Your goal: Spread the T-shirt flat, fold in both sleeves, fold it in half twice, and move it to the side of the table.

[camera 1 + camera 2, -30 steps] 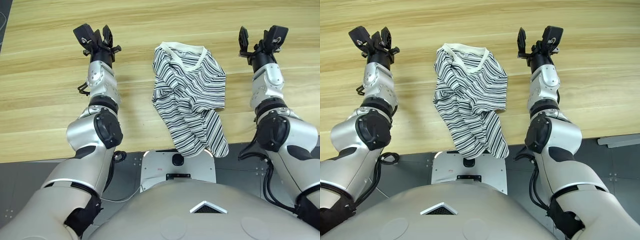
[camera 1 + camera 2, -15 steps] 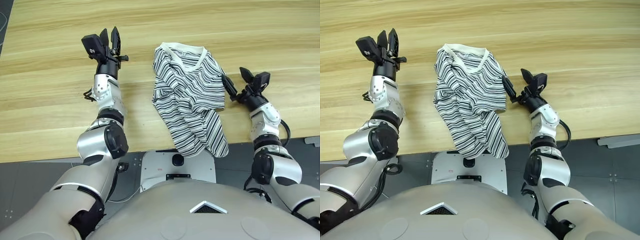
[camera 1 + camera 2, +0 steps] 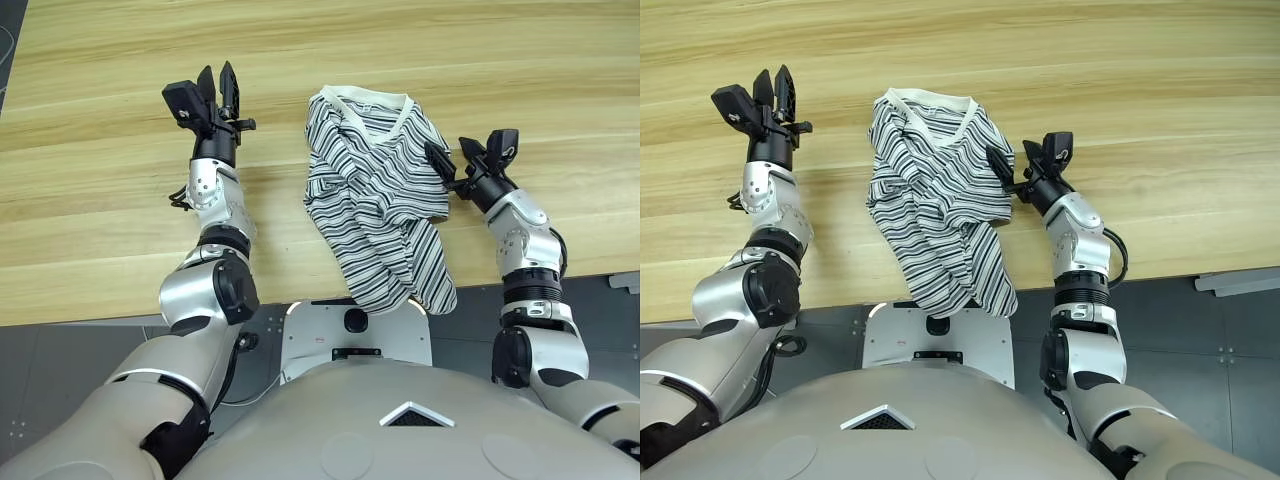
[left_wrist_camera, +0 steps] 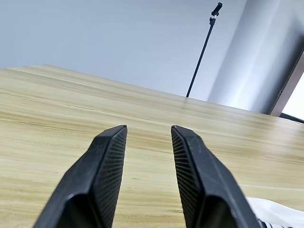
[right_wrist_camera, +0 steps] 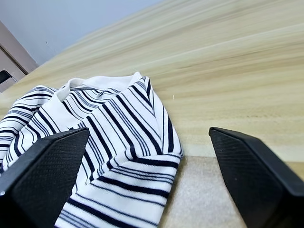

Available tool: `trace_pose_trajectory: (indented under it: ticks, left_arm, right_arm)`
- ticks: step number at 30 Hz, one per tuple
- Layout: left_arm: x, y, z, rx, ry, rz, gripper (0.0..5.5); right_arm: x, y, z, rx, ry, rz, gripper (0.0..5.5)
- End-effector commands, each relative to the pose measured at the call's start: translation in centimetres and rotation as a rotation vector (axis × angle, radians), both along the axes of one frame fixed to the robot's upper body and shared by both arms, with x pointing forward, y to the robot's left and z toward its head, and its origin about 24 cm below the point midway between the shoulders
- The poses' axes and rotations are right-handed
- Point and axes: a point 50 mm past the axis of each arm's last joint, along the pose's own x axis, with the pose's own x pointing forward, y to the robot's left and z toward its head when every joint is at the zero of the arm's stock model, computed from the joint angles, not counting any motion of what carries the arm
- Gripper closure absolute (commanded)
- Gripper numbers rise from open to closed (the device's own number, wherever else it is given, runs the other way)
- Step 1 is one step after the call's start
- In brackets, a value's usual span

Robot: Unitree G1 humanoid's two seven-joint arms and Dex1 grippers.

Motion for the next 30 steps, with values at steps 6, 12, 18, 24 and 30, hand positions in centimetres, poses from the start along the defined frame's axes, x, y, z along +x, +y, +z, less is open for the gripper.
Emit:
trace_pose_trajectory:
  ticks: [6,12,18,24,30]
  left_arm:
    - [-0.4,-0.4,-0.3,-0.004,-0.014,-0.002,3.76]
    - [-0.5,-0.4,-0.4,-0.010,-0.018,0.003,3.76]
    - [-0.6,-0.4,-0.5,-0.020,-0.019,0.010,3.76]
    - [-0.7,-0.4,-0.6,-0.024,-0.019,0.017,3.76]
    - [-0.7,-0.6,-0.5,-0.025,-0.023,0.014,3.76]
  right_arm:
    - [-1.9,-0.3,-1.6,-0.079,0.137,-0.010,0.84]
    - [-1.3,-0.1,-1.5,-0.071,0.128,-0.019,1.78]
    - [-0.7,0.0,-1.9,-0.093,0.139,0.009,2.84]
    - [-1.1,-0.3,-2.2,-0.115,0.141,0.024,4.15]
    - [-1.3,-0.4,-2.0,-0.122,0.122,0.044,5.30]
